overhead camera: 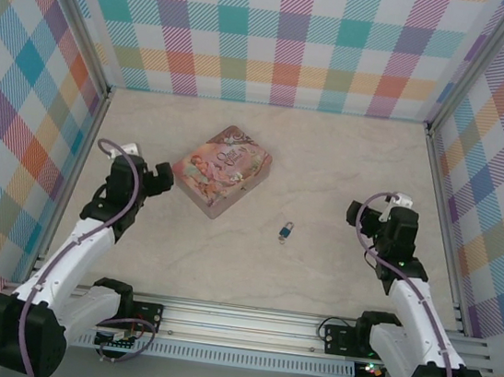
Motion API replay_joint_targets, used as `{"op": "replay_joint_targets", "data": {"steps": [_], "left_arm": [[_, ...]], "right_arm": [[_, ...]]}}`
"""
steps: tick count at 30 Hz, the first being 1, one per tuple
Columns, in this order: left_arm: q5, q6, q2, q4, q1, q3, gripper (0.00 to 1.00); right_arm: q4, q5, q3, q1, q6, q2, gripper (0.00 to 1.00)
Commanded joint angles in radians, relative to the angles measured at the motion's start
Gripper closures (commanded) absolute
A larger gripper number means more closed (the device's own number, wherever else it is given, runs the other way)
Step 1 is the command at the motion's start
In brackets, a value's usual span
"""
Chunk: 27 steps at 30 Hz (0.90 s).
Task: Unlock the padlock with the key
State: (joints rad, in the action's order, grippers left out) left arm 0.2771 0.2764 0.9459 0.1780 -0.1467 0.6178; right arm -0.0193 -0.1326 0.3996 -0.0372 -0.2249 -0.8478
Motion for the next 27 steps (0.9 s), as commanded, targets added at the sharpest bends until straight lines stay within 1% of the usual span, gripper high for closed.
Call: {"op": "replay_joint_targets", "data": {"steps": [1, 3, 6, 9, 11, 12, 14, 16, 18, 19, 24, 25, 26, 27], "left_arm": [[0.119, -0.089, -0.028, -0.173, 0.019, -0.096, 0.0], [0.121, -0.118, -0.037, -0.286, 0.019, -0.171, 0.0], [0.127, -0.117, -0.035, -0.403, 0.019, -0.261, 0.0], [0.092, -0.139, 0.001, -0.431, 0.018, -0.273, 0.0], [0.062, -0.15, 0.041, -0.462, 0.019, -0.277, 0.0], [0.05, -0.149, 0.062, -0.484, 0.019, -0.281, 0.0], [0.025, -0.149, 0.104, -0.538, 0.018, -0.291, 0.0], [-0.004, -0.158, 0.148, -0.599, 0.019, -0.302, 0.0], [-0.034, -0.174, 0.199, -0.649, 0.019, -0.302, 0.0], [-0.05, -0.182, 0.222, -0.669, 0.018, -0.3, 0.0], [-0.093, -0.231, 0.3, -0.765, 0.019, -0.283, 0.0], [-0.099, -0.24, 0.311, -0.779, 0.019, -0.281, 0.0], [-0.107, -0.249, 0.321, -0.787, 0.02, -0.276, 0.0], [-0.12, -0.26, 0.334, -0.796, 0.019, -0.27, 0.0]], "right_arm": [[-0.184, -0.042, -0.049, 0.025, 0.087, -0.046, 0.0], [-0.273, -0.006, -0.08, 0.044, 0.083, -0.1, 0.0], [-0.41, 0.019, -0.121, 0.061, 0.083, -0.186, 0.0], [-0.504, 0.066, -0.119, 0.076, 0.11, -0.263, 0.0], [-0.601, 0.091, -0.133, 0.079, 0.13, -0.307, 0.0], [-0.665, 0.102, -0.133, 0.08, 0.143, -0.333, 0.0], [-0.733, 0.124, -0.128, 0.083, 0.167, -0.381, 0.0], [-0.786, 0.132, -0.117, 0.085, 0.176, -0.43, 0.0], [-0.755, 0.147, -0.079, 0.091, 0.163, -0.462, 0.0], [-0.77, 0.161, -0.076, 0.091, 0.159, -0.479, 0.0], [-1.113, 0.173, -0.131, 0.093, 0.135, -0.705, 0.0], [-1.056, 0.187, -0.117, 0.092, 0.143, -0.687, 0.0], [-0.957, 0.191, -0.087, 0.093, 0.148, -0.663, 0.0], [-0.949, 0.203, -0.064, 0.092, 0.15, -0.682, 0.0]]}}
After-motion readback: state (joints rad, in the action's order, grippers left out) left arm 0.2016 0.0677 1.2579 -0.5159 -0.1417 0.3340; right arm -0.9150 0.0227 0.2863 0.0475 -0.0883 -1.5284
